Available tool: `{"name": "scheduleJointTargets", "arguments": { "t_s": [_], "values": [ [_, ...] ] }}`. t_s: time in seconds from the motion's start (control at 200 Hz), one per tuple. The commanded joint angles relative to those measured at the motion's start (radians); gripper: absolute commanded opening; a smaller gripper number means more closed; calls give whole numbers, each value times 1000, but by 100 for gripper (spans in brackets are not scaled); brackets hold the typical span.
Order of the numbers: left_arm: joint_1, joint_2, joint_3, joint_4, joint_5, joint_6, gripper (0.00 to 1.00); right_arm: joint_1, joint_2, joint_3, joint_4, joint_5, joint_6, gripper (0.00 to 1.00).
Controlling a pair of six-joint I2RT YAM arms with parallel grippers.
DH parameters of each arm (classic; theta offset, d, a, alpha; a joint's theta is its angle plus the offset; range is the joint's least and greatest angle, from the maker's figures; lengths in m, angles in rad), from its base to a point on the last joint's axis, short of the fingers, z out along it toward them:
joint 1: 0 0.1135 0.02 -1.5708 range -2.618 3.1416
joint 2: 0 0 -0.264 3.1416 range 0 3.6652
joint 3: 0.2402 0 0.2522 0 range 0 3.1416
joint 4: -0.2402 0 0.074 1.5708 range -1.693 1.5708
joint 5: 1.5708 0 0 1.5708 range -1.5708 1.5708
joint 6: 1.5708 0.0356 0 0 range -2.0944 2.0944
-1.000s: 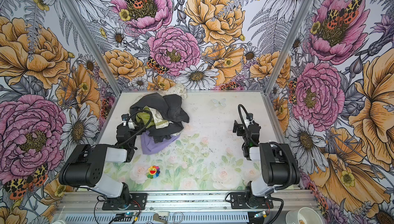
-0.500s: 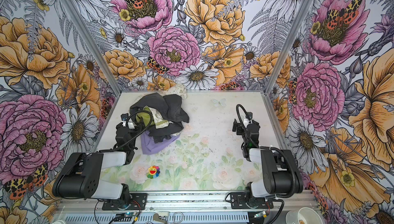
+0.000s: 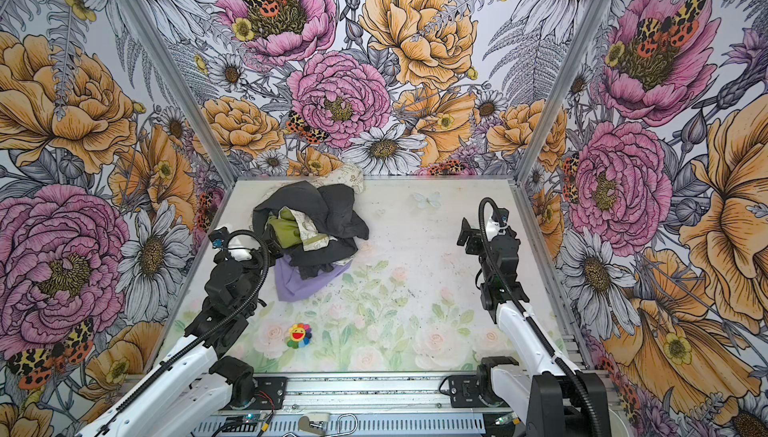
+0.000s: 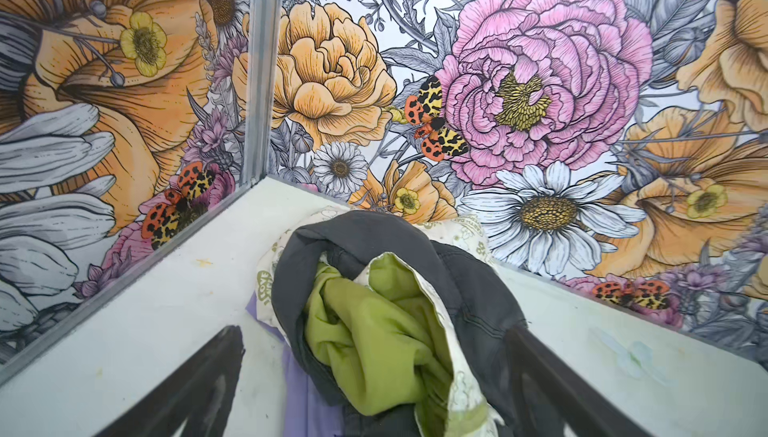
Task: Pick out a specific cloth from the pile
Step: 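Move the left gripper toward the purple shirt while the right gripper rises toward the pile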
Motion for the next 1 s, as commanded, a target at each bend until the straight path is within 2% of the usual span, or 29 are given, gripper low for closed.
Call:
{"name": "scheduleJointTargets", "arguments": {
  "t_s": [0.0, 0.13, 0.345, 0.45, 0.786, 0.996],
  "values": [
    [-48, -16, 61, -313, -14, -223, 98, 10, -53, 60, -117, -112, 59, 99],
    [-94, 18, 150, -544, 44, -341, 98, 24, -88, 116, -222, -225, 65, 100],
    [-134, 100, 190, -754, 205, -495, 94, 85, -127, 176, -334, -347, 24, 100],
    [-134, 120, 190, -798, 250, -538, 93, 130, -136, 198, -367, -376, 4, 99],
    [-136, 178, 109, -813, 279, -723, 80, 254, -109, 226, -368, -426, -8, 100],
    [-136, 211, 73, -807, 214, -747, 72, 306, -96, 239, -370, -460, -31, 99]
  ]
}}
